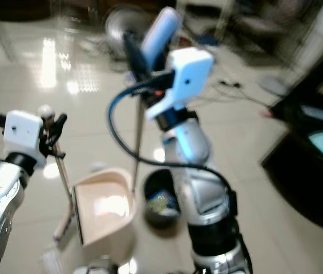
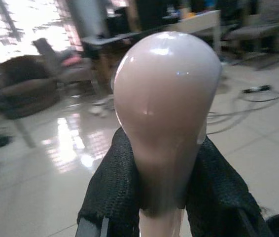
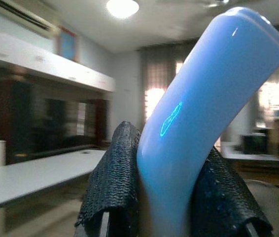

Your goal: Sweep floor

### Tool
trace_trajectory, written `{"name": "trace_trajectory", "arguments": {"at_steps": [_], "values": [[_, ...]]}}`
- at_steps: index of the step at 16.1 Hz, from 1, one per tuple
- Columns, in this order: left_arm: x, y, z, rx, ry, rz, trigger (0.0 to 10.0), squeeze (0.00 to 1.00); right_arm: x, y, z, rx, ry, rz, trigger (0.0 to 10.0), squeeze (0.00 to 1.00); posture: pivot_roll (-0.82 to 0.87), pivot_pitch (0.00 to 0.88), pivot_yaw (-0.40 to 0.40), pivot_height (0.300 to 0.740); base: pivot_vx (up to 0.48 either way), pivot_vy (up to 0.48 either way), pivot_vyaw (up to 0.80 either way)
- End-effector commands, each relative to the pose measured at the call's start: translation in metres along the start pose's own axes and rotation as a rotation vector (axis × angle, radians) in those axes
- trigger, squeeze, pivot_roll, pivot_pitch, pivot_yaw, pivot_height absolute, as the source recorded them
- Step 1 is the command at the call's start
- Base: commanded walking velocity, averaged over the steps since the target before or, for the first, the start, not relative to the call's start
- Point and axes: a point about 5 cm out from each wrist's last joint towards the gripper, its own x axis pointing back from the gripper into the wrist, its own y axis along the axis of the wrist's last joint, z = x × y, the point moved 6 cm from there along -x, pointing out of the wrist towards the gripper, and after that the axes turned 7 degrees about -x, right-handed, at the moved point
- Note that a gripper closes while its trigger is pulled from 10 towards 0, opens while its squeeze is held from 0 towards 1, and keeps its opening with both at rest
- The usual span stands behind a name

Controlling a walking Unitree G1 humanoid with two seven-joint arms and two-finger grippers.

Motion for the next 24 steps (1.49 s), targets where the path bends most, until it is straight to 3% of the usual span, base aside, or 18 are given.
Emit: {"name": "trace_trajectory", "arguments": {"at_steps": [1, 3, 9, 14, 17, 18, 21, 24], "values": [[0.004, 0.007, -0.001, -0.027, 0.001, -0.021, 10.0, 0.00, 0.007, 0.007, -0.007, 0.018, -0.020, -0.023, 10.0, 0.00, 0.15, 0.064, -0.038, 0.740, 0.000, 0.337, 0.80], [0.006, 0.006, -0.008, -0.028, -0.018, -0.015, 10.0, 0.00, 0.026, -0.006, -0.024, 0.080, -0.066, 0.036, 10.0, 0.00, 0.15, 0.072, -0.035, 0.740, 0.000, 0.337, 0.80], [0.004, 0.009, -0.018, -0.047, -0.054, -0.021, 10.0, 0.00, 0.055, -0.011, -0.057, 0.155, -0.177, 0.094, 10.0, 0.00, 0.15, 0.075, -0.019, 0.740, 0.000, 0.226, 0.80], [-0.002, 0.009, -0.030, -0.071, -0.075, -0.021, 10.0, 0.00, 0.076, -0.016, -0.086, 0.183, -0.329, 0.118, 10.0, 0.00, 0.14, 0.076, -0.009, 0.740, 0.000, -0.480, 0.00], [-0.006, 0.004, -0.036, 0.011, -0.081, -0.003, 10.0, 0.00, 0.087, -0.019, -0.110, 0.277, -0.436, 0.152, 10.0, 0.00, 0.14, 0.077, -0.002, 0.740, 0.000, -0.160, 0.00], [-0.007, 0.004, -0.038, 0.020, -0.083, -0.010, 10.0, 0.00, 0.091, -0.020, -0.115, 0.265, -0.463, 0.158, 10.0, 0.00, 0.14, 0.077, -0.001, 0.740, 0.000, 0.000, 0.00], [-0.011, 0.000, -0.038, 0.035, -0.064, -0.013, 10.0, 0.00, 0.093, -0.025, -0.114, 0.247, -0.433, 0.178, 10.0, 0.00, 0.13, 0.078, 0.002, 0.740, 0.000, 0.000, 0.00], [-0.017, -0.001, -0.034, 0.053, -0.016, -0.025, 10.0, 0.00, 0.097, -0.047, -0.112, 0.227, -0.435, 0.247, 10.0, 0.00, 0.13, 0.089, -0.004, 0.740, 0.087, 0.000, 0.00]]}}
